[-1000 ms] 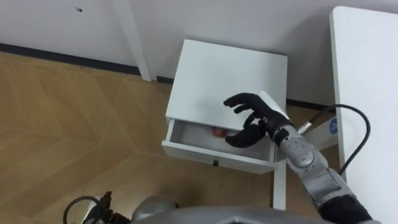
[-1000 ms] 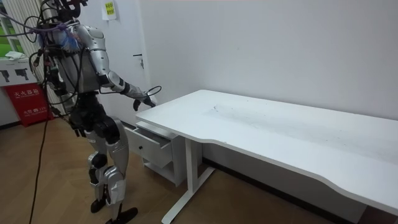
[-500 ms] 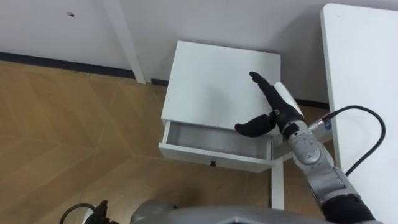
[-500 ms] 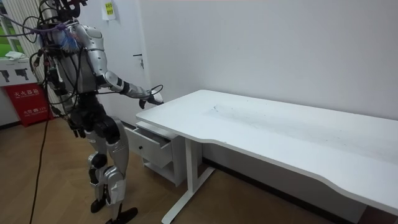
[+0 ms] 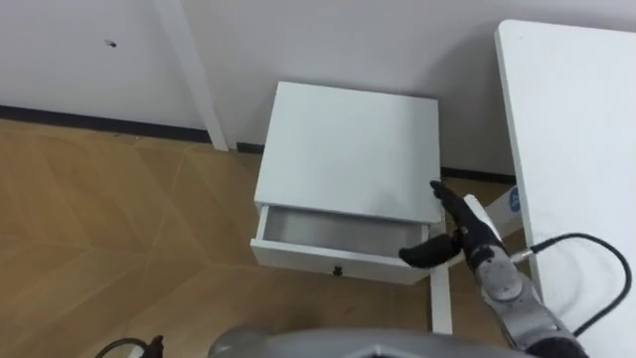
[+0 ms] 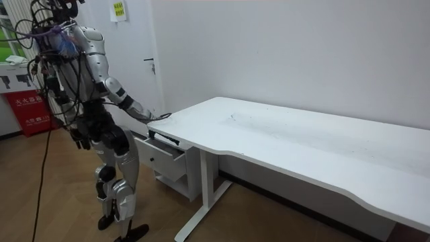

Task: Put apple and close drawer

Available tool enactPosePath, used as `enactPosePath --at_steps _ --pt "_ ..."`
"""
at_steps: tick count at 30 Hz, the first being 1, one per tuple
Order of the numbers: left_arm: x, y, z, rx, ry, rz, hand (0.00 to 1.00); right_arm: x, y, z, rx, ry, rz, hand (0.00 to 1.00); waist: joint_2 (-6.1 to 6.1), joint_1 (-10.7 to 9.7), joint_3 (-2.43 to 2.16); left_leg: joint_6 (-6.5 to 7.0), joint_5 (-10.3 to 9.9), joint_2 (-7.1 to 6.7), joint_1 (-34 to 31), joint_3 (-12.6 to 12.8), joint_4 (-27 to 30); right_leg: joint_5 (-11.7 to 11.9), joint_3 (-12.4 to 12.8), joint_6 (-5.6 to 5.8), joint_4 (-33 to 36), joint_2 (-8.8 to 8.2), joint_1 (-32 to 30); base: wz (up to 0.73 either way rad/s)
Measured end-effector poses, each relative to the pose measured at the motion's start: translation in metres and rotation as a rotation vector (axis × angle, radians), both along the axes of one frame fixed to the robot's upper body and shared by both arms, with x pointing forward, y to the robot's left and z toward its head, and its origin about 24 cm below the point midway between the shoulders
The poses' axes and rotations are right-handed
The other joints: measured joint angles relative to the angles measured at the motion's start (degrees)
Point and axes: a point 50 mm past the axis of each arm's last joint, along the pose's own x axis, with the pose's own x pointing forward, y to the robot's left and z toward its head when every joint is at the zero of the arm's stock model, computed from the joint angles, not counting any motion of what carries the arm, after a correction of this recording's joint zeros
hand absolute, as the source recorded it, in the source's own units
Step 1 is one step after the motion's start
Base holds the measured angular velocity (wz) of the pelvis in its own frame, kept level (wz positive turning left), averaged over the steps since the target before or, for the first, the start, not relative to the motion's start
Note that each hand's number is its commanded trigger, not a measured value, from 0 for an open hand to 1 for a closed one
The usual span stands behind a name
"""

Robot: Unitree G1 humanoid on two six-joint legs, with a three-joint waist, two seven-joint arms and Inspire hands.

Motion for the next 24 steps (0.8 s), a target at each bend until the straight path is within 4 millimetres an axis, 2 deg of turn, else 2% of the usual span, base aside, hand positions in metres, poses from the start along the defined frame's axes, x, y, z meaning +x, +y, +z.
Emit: enactPosePath --at_steps 3,5,6,8,10,11,12,13,14,15,16,17,18,19,20,21,22,24 --pt "-0.003 0.002 0.000 0.008 0.015 0.028 0.00 -0.007 -0.003 -0.005 0.014 0.008 -0.060 0.00 -0.07 -0.35 -0.15 0.25 -0.64 -0.02 0.53 -0.62 0.93 -0.03 -0.56 0.07 0.02 -0.10 1.33 0.12" --pt "-0.003 0.004 0.000 0.011 0.016 0.040 0.00 -0.011 -0.008 -0.007 -0.006 0.014 -0.094 0.00 0.10 -1.22 -0.22 0.74 -1.21 -0.50 0.48 -1.78 2.19 -0.20 -1.88 0.47 0.43 -0.52 2.21 0.37" --pt "-0.003 0.004 0.000 0.011 0.019 0.038 0.00 -0.015 -0.013 -0.007 -0.022 0.020 -0.129 0.00 0.30 -1.43 -0.37 1.15 -1.68 -0.91 0.56 -2.11 2.70 -0.72 -1.77 1.26 1.35 -1.07 2.11 0.23" --pt "-0.005 0.002 -0.001 0.008 0.035 0.041 0.00 -0.018 -0.020 -0.008 -0.049 0.022 -0.179 0.00 0.96 -1.46 -0.61 1.94 -2.47 -1.43 0.50 -2.08 3.85 -1.25 -1.88 2.04 3.81 -2.05 1.58 0.09" --pt "-0.007 0.003 -0.001 0.011 0.038 0.059 0.00 -0.030 -0.032 -0.010 -0.083 0.054 -0.268 0.00 1.71 -1.93 -0.74 3.42 -3.38 -2.24 0.53 -2.32 5.67 -1.89 -1.83 2.95 10.55 -4.02 -0.12 0.18" --pt "-0.007 0.003 -0.001 0.012 0.037 0.062 0.00 -0.033 -0.036 -0.010 -0.093 0.068 -0.283 0.00 1.96 -2.21 -0.75 3.88 -3.67 -2.37 0.41 -2.34 6.26 -1.95 -1.72 3.05 13.56 -4.70 -1.29 0.25" --pt "-0.006 0.004 -0.001 0.014 0.035 0.067 0.00 -0.041 -0.046 -0.011 -0.122 0.104 -0.309 0.00 2.42 -2.82 -0.69 4.86 -4.21 -3.15 0.34 -2.53 7.06 -1.83 -1.35 3.07 21.62 -6.32 -5.03 0.24" --pt "-0.004 0.006 0.000 0.019 0.026 0.080 0.00 -0.050 -0.055 -0.011 -0.156 0.136 -0.345 0.00 2.60 -3.06 -0.72 6.15 -5.05 -4.17 -0.28 -2.77 8.93 -0.40 0.14 2.73 30.50 -8.22 -9.79 0.16" --pt "-0.003 0.007 0.000 0.021 0.024 0.087 0.00 -0.056 -0.059 -0.011 -0.167 0.157 -0.369 0.00 2.77 -3.11 -0.74 6.71 -5.45 -4.69 -0.49 -2.76 9.74 1.26 1.44 2.37 34.51 -8.98 -12.15 0.12" --pt "-0.003 0.009 0.001 0.024 0.024 0.087 0.00 -0.070 -0.065 -0.013 -0.187 0.211 -0.406 0.00 3.72 -3.75 -0.87 7.74 -6.14 -4.92 -0.70 -2.66 11.28 6.45 3.66 1.81 41.36 -9.50 -16.52 0.00" --pt "-0.003 0.011 0.001 0.026 0.023 0.096 0.00 -0.082 -0.067 -0.015 -0.179 0.258 -0.459 0.00 4.87 -4.42 -0.82 8.57 -6.61 -4.76 -1.45 -2.37 12.52 11.74 5.75 1.96 48.17 -9.27 -21.73 -0.05" --pt "-0.002 0.013 0.002 0.029 0.022 0.100 0.00 -0.090 -0.066 -0.017 -0.164 0.286 -0.484 0.00 5.29 -4.63 -0.70 8.96 -6.84 -4.67 -1.93 -1.89 13.05 11.83 6.78 1.56 52.70 -8.89 -25.23 -0.22" --pt "0.000 0.016 0.003 0.036 0.021 0.101 0.00 -0.104 -0.063 -0.020 -0.129 0.337 -0.534 0.00 5.46 -5.11 -0.34 9.59 -7.20 -4.52 -3.06 -1.33 14.19 10.55 7.53 1.08 64.04 -8.24 -32.91 -0.32" --pt "0.005 0.015 0.002 0.034 0.018 0.099 0.00 -0.119 -0.060 -0.023 -0.102 0.394 -0.579 0.00 6.74 -5.36 -0.42 10.07 -7.48 -3.66 -4.49 -0.42 15.24 8.12 7.43 0.33 74.25 -6.62 -40.50 -0.36" --pt "0.007 0.015 0.002 0.030 0.017 0.098 0.00 -0.124 -0.059 -0.024 -0.092 0.414 -0.596 0.00 7.16 -5.31 -0.32 10.30 -7.61 -3.32 -5.24 0.02 15.71 7.23 7.02 0.39 78.80 -5.82 -43.91 -0.41" --pt "0.009 0.014 0.001 0.024 0.027 0.114 0.00 -0.132 -0.057 -0.025 -0.070 0.438 -0.638 0.00 8.06 -5.88 0.24 10.88 -7.98 -2.79 -6.50 0.52 16.93 5.39 6.07 0.59 87.38 -4.69 -50.31 -0.32" --pt "0.013 0.015 0.001 0.026 0.032 0.129 0.00 -0.143 -0.053 -0.027 -0.054 0.465 -0.680 0.00 8.29 -6.79 0.37 11.29 -8.23 -2.77 -7.64 0.69 17.84 3.80 5.45 0.65 94.17 -4.36 -56.21 -0.19" --pt "0.016 0.015 0.001 0.028 0.039 0.133 0.00 -0.153 -0.047 -0.029 -0.038 0.508 -0.723 0.00 8.33 -7.95 0.43 11.82 -8.94 -2.46 -8.77 0.68 19.68 2.24 4.56 0.40 100.63 -3.83 -62.55 -0.04"
